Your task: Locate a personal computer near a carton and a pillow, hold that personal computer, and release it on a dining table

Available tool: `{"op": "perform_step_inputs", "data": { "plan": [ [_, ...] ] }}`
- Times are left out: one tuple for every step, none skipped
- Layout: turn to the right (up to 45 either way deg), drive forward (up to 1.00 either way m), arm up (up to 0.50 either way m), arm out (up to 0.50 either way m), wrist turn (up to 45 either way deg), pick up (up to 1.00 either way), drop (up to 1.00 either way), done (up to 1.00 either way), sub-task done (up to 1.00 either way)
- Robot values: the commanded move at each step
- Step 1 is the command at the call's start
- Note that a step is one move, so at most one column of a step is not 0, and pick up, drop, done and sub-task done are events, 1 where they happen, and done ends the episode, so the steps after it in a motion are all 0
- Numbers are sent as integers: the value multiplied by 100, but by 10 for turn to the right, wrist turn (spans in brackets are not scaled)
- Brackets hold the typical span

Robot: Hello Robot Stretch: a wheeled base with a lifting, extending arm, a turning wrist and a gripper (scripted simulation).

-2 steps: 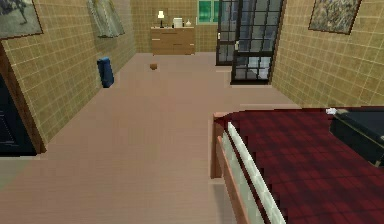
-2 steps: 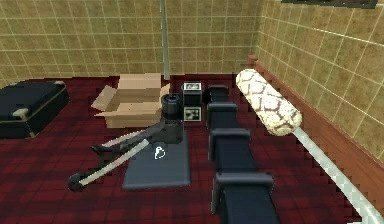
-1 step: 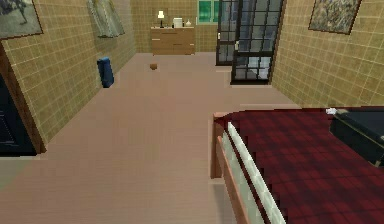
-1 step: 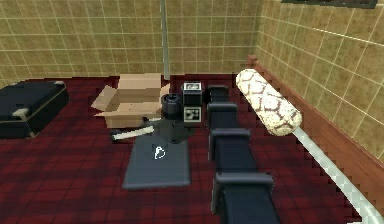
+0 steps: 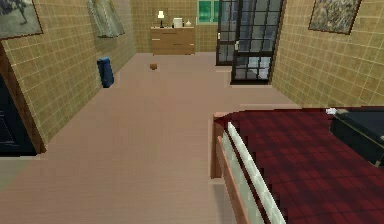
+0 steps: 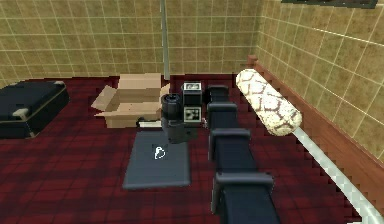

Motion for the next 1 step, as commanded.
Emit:
{"op": "perform_step_inputs", "data": {
  "plan": [
    [0,0,-30,0,0,0,0,0,0]
  ]
}}
